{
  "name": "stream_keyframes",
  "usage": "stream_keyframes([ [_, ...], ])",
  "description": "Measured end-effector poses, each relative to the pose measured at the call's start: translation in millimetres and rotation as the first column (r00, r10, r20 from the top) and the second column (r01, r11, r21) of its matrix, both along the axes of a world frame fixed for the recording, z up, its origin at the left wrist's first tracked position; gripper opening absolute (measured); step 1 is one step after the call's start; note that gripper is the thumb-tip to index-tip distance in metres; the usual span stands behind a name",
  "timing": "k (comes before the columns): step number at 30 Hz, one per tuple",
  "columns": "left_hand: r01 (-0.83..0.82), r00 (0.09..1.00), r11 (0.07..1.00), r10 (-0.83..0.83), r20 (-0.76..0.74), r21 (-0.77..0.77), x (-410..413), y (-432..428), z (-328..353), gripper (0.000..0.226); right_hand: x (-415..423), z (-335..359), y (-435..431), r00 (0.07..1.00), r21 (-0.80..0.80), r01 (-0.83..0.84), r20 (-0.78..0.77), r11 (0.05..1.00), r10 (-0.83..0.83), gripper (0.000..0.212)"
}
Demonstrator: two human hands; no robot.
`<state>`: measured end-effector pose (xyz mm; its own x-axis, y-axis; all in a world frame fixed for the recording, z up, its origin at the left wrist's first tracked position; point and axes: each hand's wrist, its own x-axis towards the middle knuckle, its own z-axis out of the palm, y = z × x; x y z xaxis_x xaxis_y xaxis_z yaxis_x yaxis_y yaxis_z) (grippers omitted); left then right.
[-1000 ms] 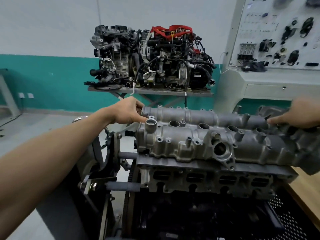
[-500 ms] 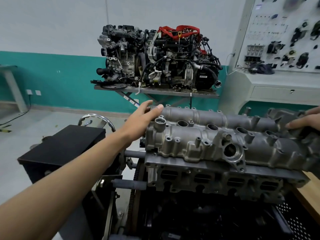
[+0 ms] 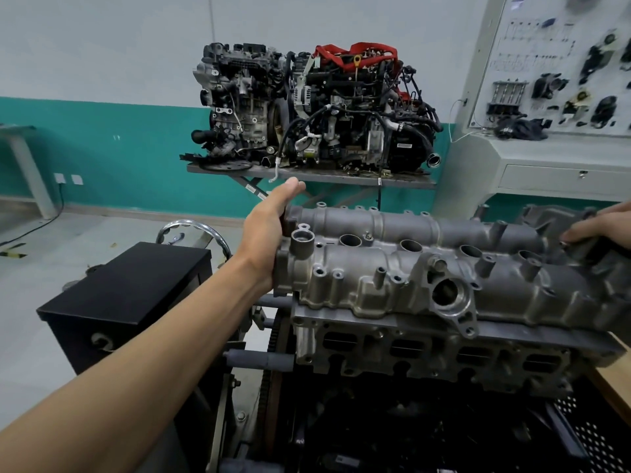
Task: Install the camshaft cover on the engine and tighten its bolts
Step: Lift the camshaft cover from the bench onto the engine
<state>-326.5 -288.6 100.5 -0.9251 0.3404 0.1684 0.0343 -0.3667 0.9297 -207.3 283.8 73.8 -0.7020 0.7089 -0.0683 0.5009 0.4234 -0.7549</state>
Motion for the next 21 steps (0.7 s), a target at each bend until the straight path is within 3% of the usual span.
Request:
stream_keyframes([
  [2,-0.007,1.0,1.0,0.007,0.007,-0.015,3.5,-1.1,3.0,0.038,-3.2,9.5,2.5,0.995,-0.066,-0.062,0.071,0.996,0.067,0.104],
  [7,-0.026,1.0,0.998,0.027,0.016,-0.051,5.5,1.6,10.1,0.035,-1.6,18.3,1.8,0.992,-0.015,0.038,0.124,0.999,-0.036,0.114],
  [9,-0.044,0.999,0.998,0.045,0.031,-0.039,4.3,2.9,14.2,0.033,5.3,25.3,-10.7,0.994,0.07,0.051,0.093,0.996,-0.058,0.105],
  [12,-0.052,0.998,0.998,0.053,0.044,-0.028,2.2,3.3,13.8,0.033,19.7,35.1,-47.3,0.995,0.073,0.095,0.013,0.993,-0.096,0.081],
  [17,-0.03,0.999,0.999,0.031,0.041,-0.018,6.7,2.0,9.8,0.032,26.9,51.9,-85.6,0.987,0.133,0.128,0.077,0.983,-0.139,0.06],
  [21,-0.041,0.997,0.999,0.04,0.064,0.008,9.2,0.2,8.3,0.039,28.1,55.2,-82.9,0.98,0.118,0.182,0.06,0.976,-0.19,0.064],
])
